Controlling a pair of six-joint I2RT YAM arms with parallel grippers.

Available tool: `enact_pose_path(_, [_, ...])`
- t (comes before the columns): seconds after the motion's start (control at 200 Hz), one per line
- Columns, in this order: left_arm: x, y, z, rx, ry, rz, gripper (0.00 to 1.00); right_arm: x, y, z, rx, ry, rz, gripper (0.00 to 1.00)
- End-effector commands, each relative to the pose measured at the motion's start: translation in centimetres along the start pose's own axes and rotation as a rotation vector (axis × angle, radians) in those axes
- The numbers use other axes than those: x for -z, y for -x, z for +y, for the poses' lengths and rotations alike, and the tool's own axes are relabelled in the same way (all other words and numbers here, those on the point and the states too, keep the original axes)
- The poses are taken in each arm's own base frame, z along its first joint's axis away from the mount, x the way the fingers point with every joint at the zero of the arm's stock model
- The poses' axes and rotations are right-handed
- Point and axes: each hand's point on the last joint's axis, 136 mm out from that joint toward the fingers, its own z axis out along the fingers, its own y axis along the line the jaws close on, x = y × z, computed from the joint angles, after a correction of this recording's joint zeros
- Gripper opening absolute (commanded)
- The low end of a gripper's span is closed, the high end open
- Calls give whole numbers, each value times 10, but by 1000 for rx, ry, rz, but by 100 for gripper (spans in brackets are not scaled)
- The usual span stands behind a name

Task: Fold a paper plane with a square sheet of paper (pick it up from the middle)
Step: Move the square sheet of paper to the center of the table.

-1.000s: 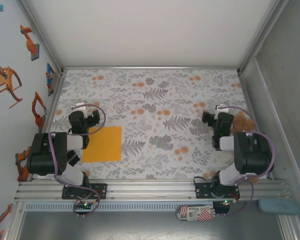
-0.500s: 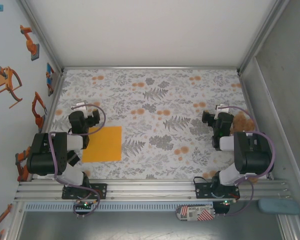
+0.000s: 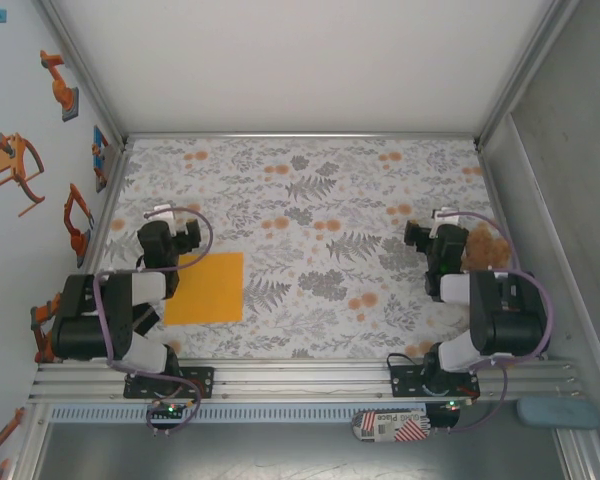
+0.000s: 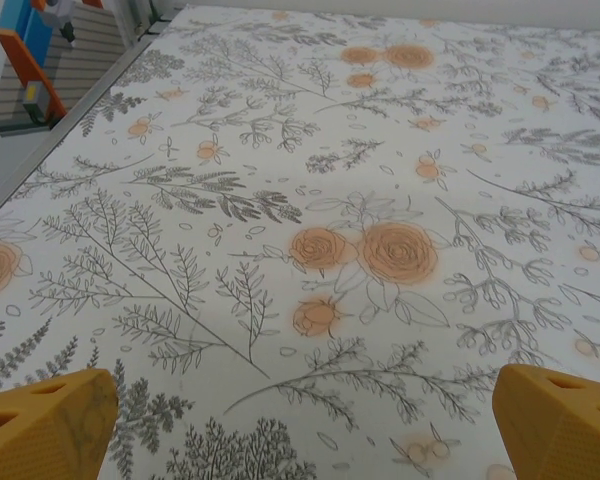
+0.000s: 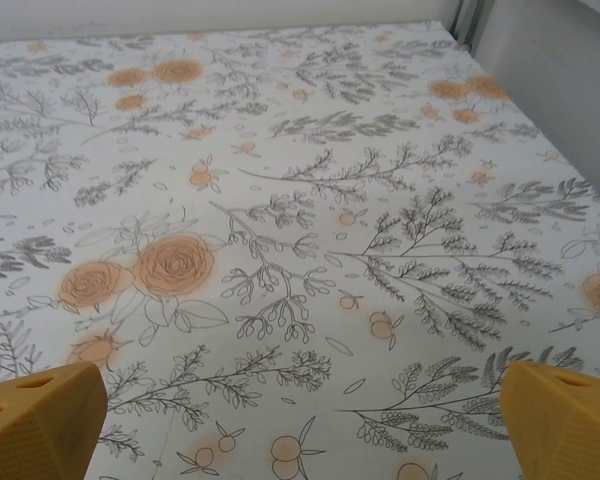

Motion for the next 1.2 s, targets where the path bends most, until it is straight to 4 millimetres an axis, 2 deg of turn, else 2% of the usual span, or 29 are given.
enact_pose_path(0.0, [17,37,9,27,57,15,96,15,38,2,5,0,-59,100])
enact_pose_path(0.05, [26,47,11,54,66,48,96,20,52,-3,-28,-41,-55,100])
enact_pose_path(0.135, [39,58,13,149,84,105,96,24,60,-6,-139,-78,55,99])
enact_pose_path(0.205, [50,63,6,220,57,170,96,26,61,1,-230,-92,191,100])
enact_pose_path(0.255, [56,63,3,271,47,213,96,25,58,16,-242,-65,280,100])
enact_pose_path(0.325, [61,63,-8,304,-12,241,96,25,54,49,-192,-20,353,99])
enact_pose_path(0.421, [67,62,-15,339,-54,249,96,31,51,115,-59,93,392,99])
enact_pose_path(0.461, [70,62,-13,345,-44,251,96,35,47,147,-13,160,415,99])
enact_pose_path(0.601, [76,61,1,350,21,240,96,49,30,243,166,290,460,99])
enact_pose_path(0.721, [77,60,12,368,67,236,96,64,6,318,288,384,487,98])
enact_pose_path(0.806, [76,59,17,384,83,239,96,77,-17,362,377,444,503,98])
enact_pose_path(0.916, [77,55,24,393,116,258,96,91,-40,403,497,486,490,99])
enact_pose_path(1.052, [76,55,31,418,140,255,96,105,-61,436,571,557,503,98])
enact_pose_path(1.197, [75,54,32,439,138,257,96,118,-77,462,616,619,527,98])
